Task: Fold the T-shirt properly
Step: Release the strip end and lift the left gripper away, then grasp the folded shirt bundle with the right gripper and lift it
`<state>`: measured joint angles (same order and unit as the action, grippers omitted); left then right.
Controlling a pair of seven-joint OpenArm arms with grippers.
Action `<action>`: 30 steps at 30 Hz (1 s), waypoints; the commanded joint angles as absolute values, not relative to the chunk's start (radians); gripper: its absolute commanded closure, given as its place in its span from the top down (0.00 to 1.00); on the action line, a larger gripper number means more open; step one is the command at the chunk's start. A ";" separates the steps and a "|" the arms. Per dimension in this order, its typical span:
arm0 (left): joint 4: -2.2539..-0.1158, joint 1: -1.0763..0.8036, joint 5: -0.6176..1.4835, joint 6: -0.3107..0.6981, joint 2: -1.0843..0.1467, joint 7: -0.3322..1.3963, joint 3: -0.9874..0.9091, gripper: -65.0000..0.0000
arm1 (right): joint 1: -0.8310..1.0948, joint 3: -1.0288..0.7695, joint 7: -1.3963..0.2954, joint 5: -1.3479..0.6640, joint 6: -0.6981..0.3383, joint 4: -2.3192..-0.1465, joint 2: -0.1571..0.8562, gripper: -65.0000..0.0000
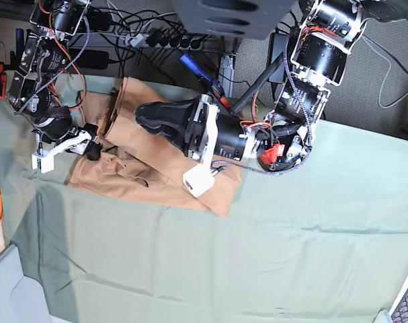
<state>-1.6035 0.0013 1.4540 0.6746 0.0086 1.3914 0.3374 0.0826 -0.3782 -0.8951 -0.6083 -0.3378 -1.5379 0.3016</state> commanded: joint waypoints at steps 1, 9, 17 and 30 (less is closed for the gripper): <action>-1.624 0.021 1.477 0.698 0.016 1.375 0.327 0.24 | 0.075 -0.377 -0.910 -0.609 -0.419 -1.548 0.310 0.58; -1.624 0.044 1.363 0.698 -0.012 1.298 0.159 0.24 | 0.075 -0.377 -0.918 -0.610 -0.419 -1.548 0.310 0.37; -1.624 0.050 1.364 0.698 -0.142 1.298 0.060 0.24 | 0.075 -0.377 -0.896 -0.583 -0.419 -1.548 0.311 0.00; -1.624 0.044 1.372 0.698 -0.305 1.304 -0.031 0.24 | 0.075 -0.549 -0.874 -0.563 -0.417 -1.549 0.442 0.00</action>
<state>-1.6043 0.0292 1.3445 0.6754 -0.2970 1.3167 -0.0261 0.0860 -0.5446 -0.8898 -0.5518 -0.3473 -1.5330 0.4236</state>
